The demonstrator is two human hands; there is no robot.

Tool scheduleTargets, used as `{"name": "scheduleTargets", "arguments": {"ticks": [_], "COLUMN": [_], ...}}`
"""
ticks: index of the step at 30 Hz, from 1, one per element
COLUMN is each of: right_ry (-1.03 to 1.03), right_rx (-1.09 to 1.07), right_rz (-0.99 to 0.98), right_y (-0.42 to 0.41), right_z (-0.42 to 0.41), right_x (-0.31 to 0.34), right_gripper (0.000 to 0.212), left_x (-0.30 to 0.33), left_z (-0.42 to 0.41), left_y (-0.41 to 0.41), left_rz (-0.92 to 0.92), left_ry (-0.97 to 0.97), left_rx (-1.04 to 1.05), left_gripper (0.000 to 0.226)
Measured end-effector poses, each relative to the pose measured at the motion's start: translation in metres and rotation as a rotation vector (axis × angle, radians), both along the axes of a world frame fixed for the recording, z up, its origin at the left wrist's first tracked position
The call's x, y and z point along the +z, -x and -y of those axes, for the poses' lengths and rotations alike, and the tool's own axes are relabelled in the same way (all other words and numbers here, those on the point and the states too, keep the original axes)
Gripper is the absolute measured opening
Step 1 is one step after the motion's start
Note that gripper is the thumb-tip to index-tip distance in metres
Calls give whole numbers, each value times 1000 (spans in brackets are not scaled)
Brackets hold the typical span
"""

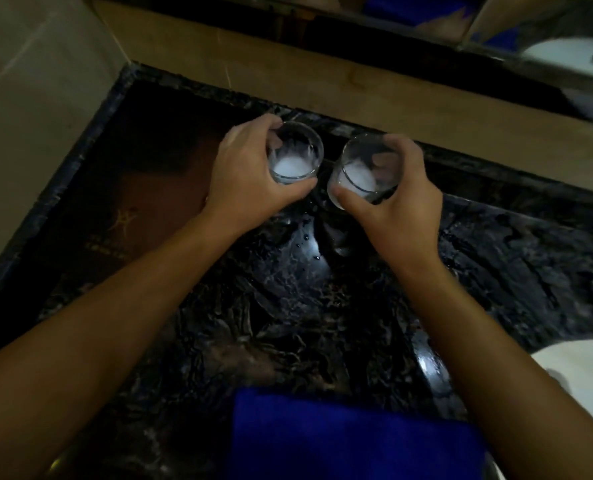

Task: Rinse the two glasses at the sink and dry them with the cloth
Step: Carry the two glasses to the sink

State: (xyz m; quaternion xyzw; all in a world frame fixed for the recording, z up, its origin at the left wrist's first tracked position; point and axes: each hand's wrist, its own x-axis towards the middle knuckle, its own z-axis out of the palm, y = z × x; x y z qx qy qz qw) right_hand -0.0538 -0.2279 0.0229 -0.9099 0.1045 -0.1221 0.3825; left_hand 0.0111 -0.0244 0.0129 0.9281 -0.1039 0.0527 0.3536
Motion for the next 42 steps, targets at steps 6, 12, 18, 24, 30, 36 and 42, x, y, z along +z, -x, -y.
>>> {"name": "scheduleTargets", "arguments": {"ticks": [6, 12, 18, 24, 30, 36, 42], "right_ry": [-59, -83, -72, -64, -37, -41, -62], "right_rx": [27, 66, 101, 30, -81, -99, 15], "right_rz": [56, 81, 103, 49, -76, -128, -177], "right_y": [72, 164, 256, 347, 442, 525, 574], "right_z": [32, 81, 133, 172, 214, 259, 303], "right_x": [57, 90, 117, 116, 85, 52, 23], "right_gripper": [82, 81, 82, 82, 86, 85, 85], "left_x": [49, 92, 114, 111, 81, 45, 20], "left_z": [18, 49, 91, 122, 155, 198, 239], "left_y": [72, 158, 253, 328, 400, 476, 524], "left_rz": [-16, 4, 16, -30, -154, -261, -268], "left_ry": [108, 158, 173, 150, 147, 158, 84], "left_rx": [-25, -53, -17, -43, -192, -324, -331], "left_gripper": [92, 94, 94, 91, 92, 87, 92]}}
